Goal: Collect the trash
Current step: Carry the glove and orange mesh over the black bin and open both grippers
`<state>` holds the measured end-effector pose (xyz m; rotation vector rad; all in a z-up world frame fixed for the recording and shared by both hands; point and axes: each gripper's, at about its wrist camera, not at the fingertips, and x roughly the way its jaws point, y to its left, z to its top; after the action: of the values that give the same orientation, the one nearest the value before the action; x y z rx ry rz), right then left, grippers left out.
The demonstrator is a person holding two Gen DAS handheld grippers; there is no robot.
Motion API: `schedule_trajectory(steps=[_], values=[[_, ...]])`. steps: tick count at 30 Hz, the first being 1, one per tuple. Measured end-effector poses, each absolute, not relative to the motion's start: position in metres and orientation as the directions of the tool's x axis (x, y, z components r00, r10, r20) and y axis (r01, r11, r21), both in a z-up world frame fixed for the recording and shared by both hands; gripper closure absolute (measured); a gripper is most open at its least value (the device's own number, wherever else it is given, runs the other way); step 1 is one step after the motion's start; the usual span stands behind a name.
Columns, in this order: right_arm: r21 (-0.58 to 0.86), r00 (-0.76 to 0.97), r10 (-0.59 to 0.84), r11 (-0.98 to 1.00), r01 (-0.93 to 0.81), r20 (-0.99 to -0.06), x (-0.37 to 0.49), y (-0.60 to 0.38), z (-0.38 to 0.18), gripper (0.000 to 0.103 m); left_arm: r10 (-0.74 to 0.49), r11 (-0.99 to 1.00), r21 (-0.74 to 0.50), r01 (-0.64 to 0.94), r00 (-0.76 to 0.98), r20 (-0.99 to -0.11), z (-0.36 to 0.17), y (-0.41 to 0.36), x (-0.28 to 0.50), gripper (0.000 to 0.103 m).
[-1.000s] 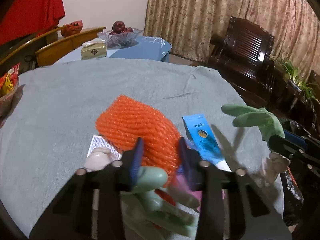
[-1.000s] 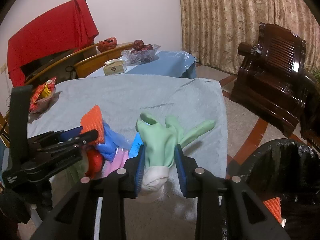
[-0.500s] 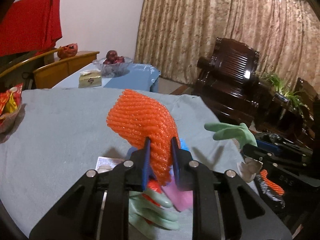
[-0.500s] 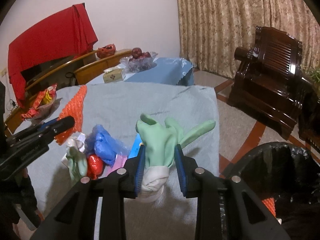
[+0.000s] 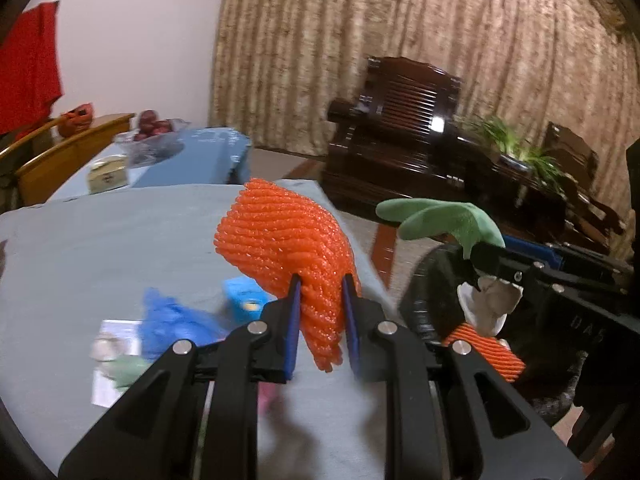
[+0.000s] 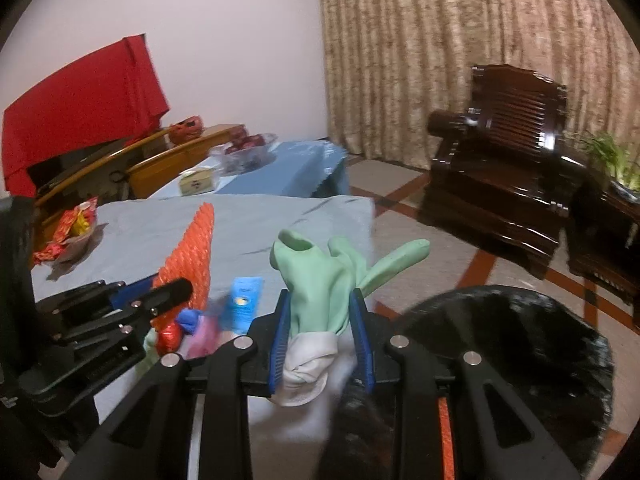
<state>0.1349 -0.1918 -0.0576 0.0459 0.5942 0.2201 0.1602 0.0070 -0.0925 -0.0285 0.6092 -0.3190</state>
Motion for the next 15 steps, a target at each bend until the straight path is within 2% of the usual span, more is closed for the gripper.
schedule_trajectory(steps=[15], values=[[0.077, 0.81, 0.011, 0.996, 0.042, -0.586, 0.095, -0.315, -0.072, 0.074, -0.493, 0.841, -0.132, 0.525, 0.642, -0.587, -0.117, -0.128, 0.158, 0.084]])
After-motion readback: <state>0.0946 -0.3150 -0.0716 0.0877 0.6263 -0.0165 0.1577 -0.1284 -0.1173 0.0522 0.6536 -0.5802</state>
